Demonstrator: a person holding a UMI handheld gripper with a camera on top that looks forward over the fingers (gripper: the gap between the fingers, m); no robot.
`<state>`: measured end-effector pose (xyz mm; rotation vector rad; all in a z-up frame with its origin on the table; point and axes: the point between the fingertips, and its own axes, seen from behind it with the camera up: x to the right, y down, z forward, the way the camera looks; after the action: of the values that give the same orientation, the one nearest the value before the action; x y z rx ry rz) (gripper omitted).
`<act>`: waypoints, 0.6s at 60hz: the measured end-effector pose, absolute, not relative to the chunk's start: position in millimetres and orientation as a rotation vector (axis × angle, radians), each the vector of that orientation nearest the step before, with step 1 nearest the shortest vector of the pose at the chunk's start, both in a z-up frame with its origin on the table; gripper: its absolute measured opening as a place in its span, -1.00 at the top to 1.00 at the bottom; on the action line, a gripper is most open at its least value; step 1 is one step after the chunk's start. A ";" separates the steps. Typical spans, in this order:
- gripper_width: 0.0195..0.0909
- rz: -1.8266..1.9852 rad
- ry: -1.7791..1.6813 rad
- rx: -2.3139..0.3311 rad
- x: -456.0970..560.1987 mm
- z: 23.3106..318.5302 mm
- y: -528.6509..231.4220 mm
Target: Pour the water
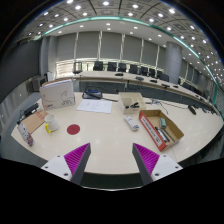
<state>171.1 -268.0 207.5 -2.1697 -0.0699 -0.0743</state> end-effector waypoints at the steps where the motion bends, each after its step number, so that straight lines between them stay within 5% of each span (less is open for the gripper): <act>1: -0.88 -0.073 -0.072 -2.172 169.8 206.8 -268.7; 23: -0.88 -0.039 -0.182 -2.202 22.3 178.5 -308.3; 36: -0.87 0.053 -0.210 -2.201 -122.6 136.8 -323.6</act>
<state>-122.6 -323.6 136.8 -2.2006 -0.2103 0.0533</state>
